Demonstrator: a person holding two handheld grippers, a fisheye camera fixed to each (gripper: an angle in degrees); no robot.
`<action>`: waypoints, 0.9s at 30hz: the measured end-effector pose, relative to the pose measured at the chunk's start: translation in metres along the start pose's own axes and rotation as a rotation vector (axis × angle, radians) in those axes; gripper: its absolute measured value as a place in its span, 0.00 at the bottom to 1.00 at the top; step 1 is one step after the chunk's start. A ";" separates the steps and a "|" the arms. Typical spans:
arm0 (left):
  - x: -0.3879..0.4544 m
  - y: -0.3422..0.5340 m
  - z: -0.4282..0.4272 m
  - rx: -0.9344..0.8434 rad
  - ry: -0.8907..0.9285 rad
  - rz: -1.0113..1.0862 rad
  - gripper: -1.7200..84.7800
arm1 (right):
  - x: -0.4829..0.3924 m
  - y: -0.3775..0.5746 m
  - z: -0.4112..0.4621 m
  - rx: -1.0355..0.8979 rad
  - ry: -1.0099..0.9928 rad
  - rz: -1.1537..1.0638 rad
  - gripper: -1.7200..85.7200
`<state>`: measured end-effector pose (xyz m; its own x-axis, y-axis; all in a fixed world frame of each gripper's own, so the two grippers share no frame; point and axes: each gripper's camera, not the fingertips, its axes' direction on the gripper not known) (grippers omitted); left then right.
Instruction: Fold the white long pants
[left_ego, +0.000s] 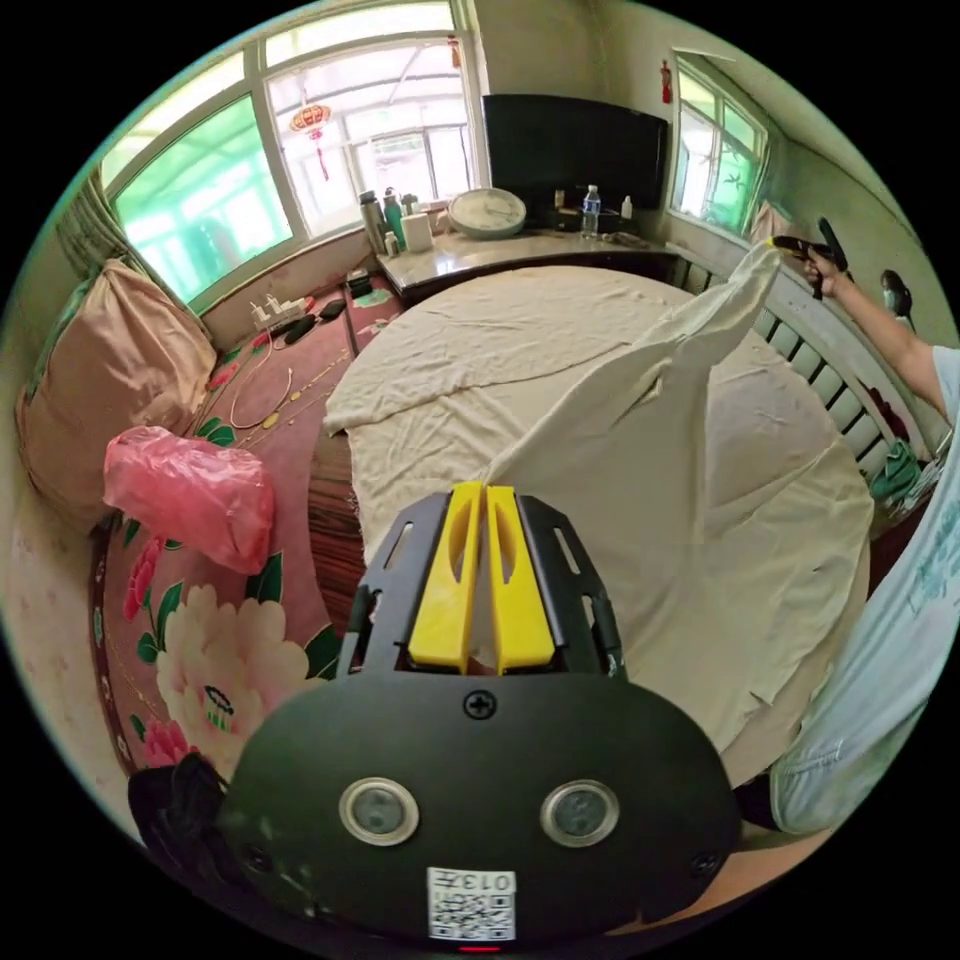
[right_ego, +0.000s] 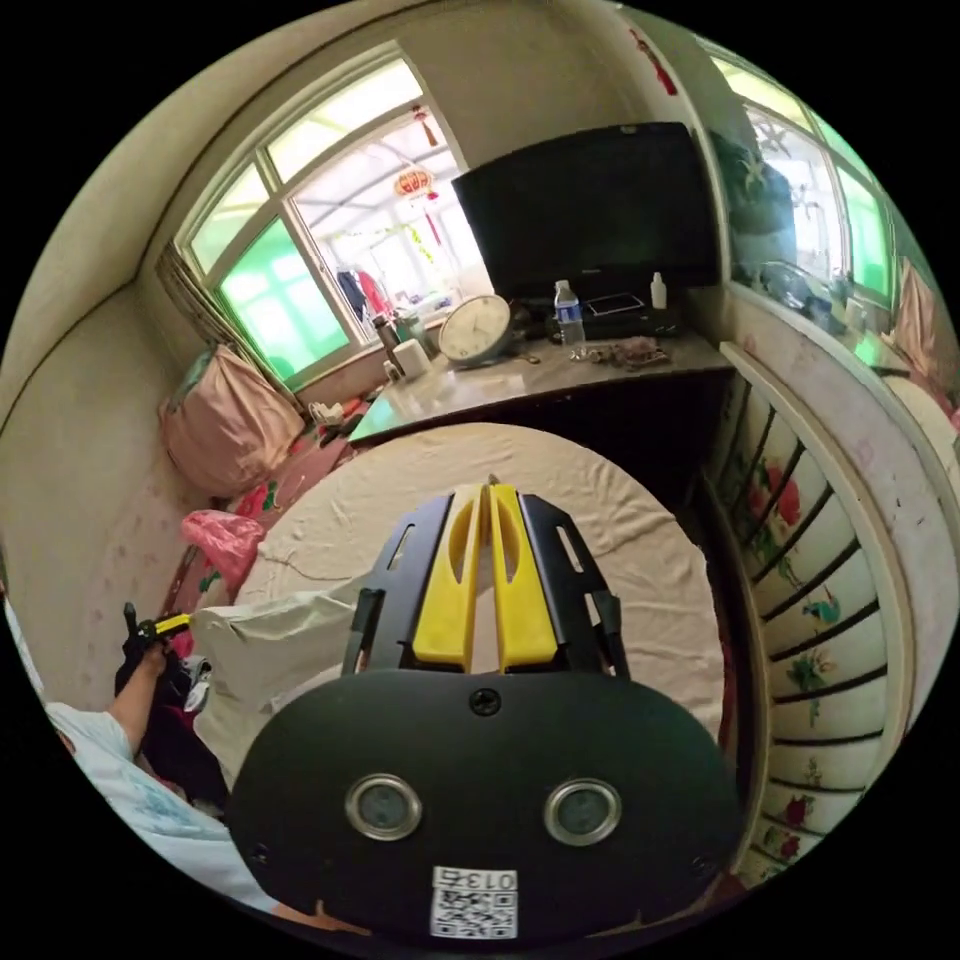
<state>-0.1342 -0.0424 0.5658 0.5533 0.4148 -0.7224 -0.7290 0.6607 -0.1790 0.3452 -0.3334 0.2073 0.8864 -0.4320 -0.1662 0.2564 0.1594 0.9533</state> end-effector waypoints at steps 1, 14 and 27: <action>0.001 0.005 -0.004 0.013 0.009 0.000 0.02 | 0.010 0.018 -0.016 -0.027 0.008 0.049 0.03; 0.117 0.099 -0.097 0.033 -0.038 0.214 0.02 | 0.069 0.235 -0.168 0.030 -0.026 0.336 0.03; 0.212 0.193 -0.048 -0.339 -0.132 0.442 0.02 | 0.102 0.405 -0.118 -0.260 0.237 0.603 0.03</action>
<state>-0.1770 0.1431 0.3464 0.1963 0.6953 -0.6914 -0.9790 0.1783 -0.0986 0.5850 -0.2083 0.5467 0.9558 -0.0007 0.2940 -0.2488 0.5307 0.8102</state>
